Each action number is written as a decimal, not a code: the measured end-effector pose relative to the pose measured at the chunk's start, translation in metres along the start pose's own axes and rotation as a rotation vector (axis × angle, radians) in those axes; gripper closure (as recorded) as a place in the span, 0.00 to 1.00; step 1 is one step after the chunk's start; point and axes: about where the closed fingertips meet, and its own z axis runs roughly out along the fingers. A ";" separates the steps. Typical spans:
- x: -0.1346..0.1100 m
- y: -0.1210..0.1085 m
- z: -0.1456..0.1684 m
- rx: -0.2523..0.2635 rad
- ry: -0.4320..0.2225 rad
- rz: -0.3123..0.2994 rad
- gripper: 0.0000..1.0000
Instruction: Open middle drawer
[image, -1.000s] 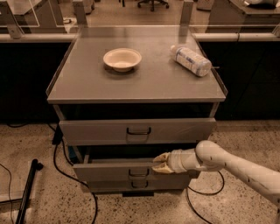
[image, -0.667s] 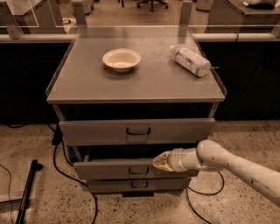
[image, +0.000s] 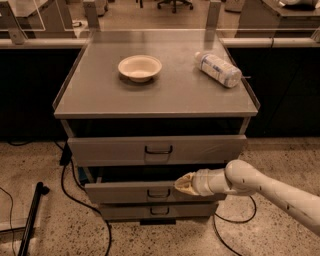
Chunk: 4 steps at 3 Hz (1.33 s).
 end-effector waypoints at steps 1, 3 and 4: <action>0.000 0.000 0.000 0.000 0.000 0.000 0.31; 0.000 0.000 0.000 0.000 0.000 0.000 0.00; 0.000 0.000 0.001 -0.001 0.001 0.000 0.00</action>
Offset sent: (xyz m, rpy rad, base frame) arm 0.0000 0.0000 0.0000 0.0000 0.0000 0.0000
